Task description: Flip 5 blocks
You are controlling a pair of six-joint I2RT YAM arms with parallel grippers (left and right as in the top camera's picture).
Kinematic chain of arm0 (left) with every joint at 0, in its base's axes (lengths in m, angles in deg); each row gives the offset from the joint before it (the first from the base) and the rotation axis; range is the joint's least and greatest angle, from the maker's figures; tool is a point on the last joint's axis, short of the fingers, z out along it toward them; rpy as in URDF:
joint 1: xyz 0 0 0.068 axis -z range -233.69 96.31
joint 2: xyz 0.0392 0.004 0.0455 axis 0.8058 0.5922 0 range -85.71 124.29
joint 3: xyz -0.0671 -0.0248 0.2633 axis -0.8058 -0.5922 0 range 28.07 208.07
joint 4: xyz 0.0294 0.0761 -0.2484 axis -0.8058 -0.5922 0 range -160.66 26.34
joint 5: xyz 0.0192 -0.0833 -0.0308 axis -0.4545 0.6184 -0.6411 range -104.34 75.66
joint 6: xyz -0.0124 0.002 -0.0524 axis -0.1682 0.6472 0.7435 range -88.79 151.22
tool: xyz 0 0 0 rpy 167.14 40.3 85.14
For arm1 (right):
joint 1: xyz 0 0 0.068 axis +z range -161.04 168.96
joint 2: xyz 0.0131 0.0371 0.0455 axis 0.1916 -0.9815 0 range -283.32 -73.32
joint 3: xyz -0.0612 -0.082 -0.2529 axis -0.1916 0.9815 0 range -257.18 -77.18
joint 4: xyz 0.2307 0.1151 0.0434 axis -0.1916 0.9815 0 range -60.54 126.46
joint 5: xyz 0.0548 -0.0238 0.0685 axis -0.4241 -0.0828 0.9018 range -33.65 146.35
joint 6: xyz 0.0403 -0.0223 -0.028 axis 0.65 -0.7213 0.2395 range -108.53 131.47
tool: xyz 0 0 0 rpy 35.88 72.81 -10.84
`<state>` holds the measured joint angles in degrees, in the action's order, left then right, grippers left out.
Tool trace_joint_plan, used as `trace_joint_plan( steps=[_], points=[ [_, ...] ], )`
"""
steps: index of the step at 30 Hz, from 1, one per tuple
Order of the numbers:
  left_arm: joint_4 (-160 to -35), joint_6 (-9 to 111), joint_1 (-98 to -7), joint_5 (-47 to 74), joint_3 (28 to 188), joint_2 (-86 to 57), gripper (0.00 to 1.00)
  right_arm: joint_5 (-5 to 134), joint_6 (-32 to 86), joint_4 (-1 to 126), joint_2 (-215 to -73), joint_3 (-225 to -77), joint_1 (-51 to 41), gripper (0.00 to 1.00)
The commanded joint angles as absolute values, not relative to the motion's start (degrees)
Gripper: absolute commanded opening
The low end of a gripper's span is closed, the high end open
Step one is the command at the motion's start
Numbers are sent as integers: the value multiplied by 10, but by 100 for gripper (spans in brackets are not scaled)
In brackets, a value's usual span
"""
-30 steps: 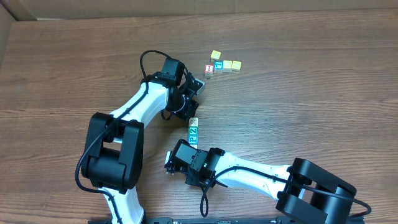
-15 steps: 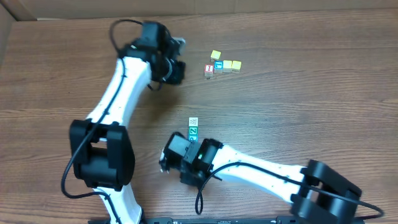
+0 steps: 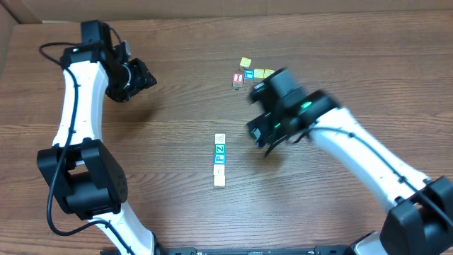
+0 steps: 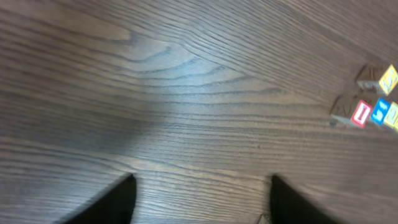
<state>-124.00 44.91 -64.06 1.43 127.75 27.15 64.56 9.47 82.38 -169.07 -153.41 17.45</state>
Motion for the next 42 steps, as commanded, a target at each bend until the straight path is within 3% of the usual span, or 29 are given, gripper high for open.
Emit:
trace_joint_plan(
  steps=[1,5,8,17,42],
  points=[
    [-1243,462,-634,18,1279,270,73,655,157,830,-1686,-1541,96,100],
    [-1238,462,-626,18,1279,270,96,655,177,835,-1686,-1541,12,100],
    [-1237,462,-619,17,1279,270,100,655,177,837,-1686,-1541,-35,100],
    [-1236,462,-614,17,1279,270,100,655,177,838,-1686,-1541,-93,100],
    [-1236,462,-614,17,1279,270,100,655,177,838,-1686,-1541,-92,100]
  ],
)
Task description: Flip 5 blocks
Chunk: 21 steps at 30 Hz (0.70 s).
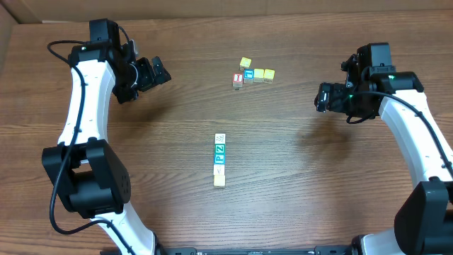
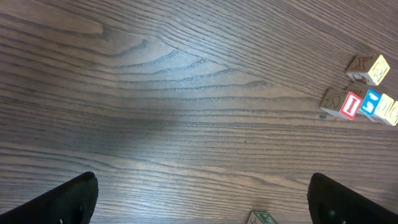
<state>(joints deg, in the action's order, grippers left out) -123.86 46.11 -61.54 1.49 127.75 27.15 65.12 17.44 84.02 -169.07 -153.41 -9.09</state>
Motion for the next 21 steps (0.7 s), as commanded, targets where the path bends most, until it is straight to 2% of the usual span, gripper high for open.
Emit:
trace_joint_plan(
  steps=[1,21],
  points=[
    [-1236,462,-614,17,1279,270,100,655,177,838,-1686,-1541,-92,100],
    [-1236,462,-614,17,1279,270,100,655,177,838,-1660,-1541,-92,100]
  ],
)
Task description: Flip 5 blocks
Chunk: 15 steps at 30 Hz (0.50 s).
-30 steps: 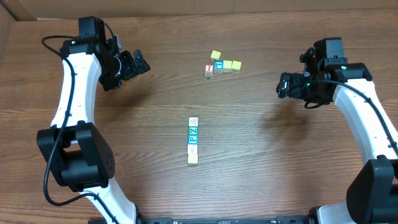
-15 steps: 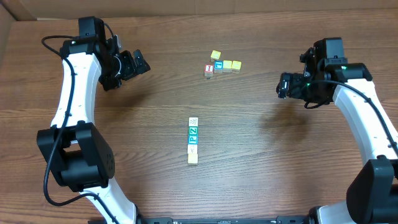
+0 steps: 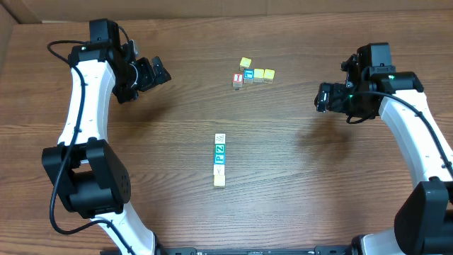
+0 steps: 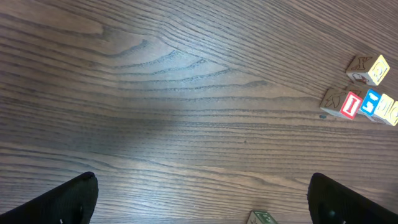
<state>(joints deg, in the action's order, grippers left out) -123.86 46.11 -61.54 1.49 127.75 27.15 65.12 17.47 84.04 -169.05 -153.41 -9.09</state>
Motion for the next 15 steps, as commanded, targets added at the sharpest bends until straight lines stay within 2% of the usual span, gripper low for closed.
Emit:
trace_joint_plan(
  steps=[1,15],
  points=[
    [-1236,462,-614,18,1279,270,100,655,177,838,-1650,-1541,-92,100],
    [-1236,462,-614,17,1279,270,100,645,174,838,-1406,-1541,-92,100]
  ],
)
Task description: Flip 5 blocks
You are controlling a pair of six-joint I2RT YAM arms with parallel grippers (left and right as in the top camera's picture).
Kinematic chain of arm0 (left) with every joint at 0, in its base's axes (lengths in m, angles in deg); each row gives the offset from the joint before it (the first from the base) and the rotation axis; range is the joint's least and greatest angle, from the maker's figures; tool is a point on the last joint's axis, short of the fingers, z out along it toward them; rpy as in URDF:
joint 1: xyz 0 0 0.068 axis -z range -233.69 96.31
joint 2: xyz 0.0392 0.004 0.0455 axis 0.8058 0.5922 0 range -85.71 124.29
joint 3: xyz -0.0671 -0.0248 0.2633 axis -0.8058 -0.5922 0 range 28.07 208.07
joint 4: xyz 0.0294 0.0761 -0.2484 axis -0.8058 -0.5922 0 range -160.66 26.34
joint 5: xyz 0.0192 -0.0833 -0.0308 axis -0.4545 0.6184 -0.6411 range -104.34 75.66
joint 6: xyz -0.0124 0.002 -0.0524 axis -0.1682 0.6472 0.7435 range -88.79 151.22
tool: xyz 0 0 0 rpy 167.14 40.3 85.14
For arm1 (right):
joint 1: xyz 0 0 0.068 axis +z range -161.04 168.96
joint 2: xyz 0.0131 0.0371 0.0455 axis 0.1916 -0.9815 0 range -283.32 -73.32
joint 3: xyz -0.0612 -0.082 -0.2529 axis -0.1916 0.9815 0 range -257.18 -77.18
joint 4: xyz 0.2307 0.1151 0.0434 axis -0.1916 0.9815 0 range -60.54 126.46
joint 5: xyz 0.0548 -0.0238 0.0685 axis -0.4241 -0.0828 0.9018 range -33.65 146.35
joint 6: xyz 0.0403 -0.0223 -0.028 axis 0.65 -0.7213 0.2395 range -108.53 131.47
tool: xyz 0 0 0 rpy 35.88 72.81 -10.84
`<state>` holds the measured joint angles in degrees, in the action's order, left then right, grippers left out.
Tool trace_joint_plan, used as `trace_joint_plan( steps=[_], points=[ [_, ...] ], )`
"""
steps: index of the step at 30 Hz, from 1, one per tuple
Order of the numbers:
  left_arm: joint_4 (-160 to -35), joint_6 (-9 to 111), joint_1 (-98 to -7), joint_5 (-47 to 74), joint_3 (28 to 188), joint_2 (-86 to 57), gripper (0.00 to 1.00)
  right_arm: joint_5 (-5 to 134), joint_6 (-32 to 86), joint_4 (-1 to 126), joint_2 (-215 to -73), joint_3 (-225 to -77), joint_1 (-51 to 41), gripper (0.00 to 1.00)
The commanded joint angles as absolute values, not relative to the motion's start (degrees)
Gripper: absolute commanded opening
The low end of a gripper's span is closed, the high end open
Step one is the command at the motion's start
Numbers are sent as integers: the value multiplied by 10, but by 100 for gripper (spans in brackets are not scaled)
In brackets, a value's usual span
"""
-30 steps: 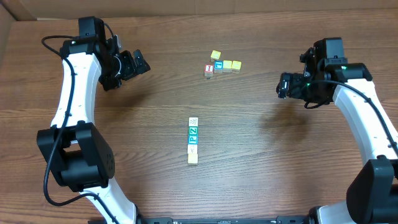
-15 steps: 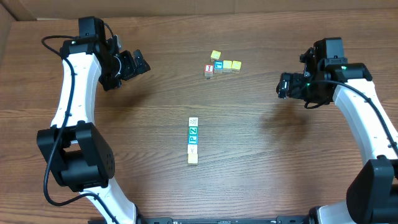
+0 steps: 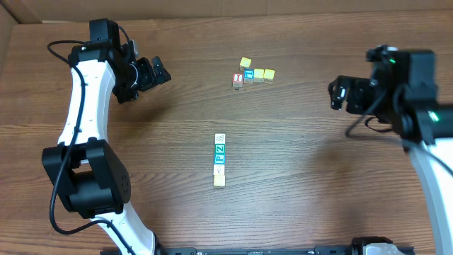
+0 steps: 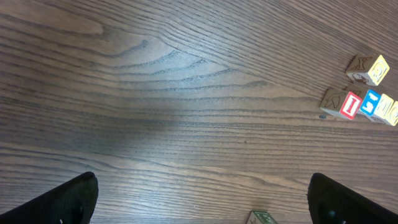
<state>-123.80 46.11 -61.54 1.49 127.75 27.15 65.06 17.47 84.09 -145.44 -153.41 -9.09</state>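
Several small wooden letter blocks lie in a column (image 3: 220, 160) at the table's middle. A second cluster of blocks (image 3: 251, 74) sits at the back; the left wrist view shows that cluster (image 4: 364, 93) at its right edge, with red, blue and yellow faces. My left gripper (image 3: 147, 74) hangs at the back left, well apart from both groups. In its wrist view the left gripper (image 4: 202, 180) is open wide over bare wood, and the green corner of one block (image 4: 263, 218) peeks in at the bottom edge. My right gripper (image 3: 341, 95) is raised at the right, blurred, its jaws unreadable.
The brown wood-grain table (image 3: 141, 177) fills the view, with a cardboard wall (image 3: 212, 8) along its back edge. The left arm's white links (image 3: 74, 120) stand along the left side.
The right arm has shifted to the right and looks larger and blurred in the overhead view. The left arm and all the blocks are where they were.
At first my right gripper was just right of the middle column and the left gripper's fingers stood closer together. By 1.2 s ago the right arm was back at the right side and the left gripper was open wide. Now the right arm is farther right.
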Motion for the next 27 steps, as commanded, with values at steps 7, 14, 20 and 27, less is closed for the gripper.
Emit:
trace_joint_plan(
  steps=[7,14,20,27],
  points=[
    [-1236,462,-614,18,1279,270,100,613,174,835,-1277,-1524,-92,100],
    [-1236,462,-614,18,1279,270,100,609,120,744,-1108,-1413,-92,100],
    [-1236,462,-614,17,1279,270,100,609,103,655,-970,-1286,-92,100],
    [-1236,462,-614,17,1279,270,100,609,103,485,-843,-1127,-92,100]
  ],
)
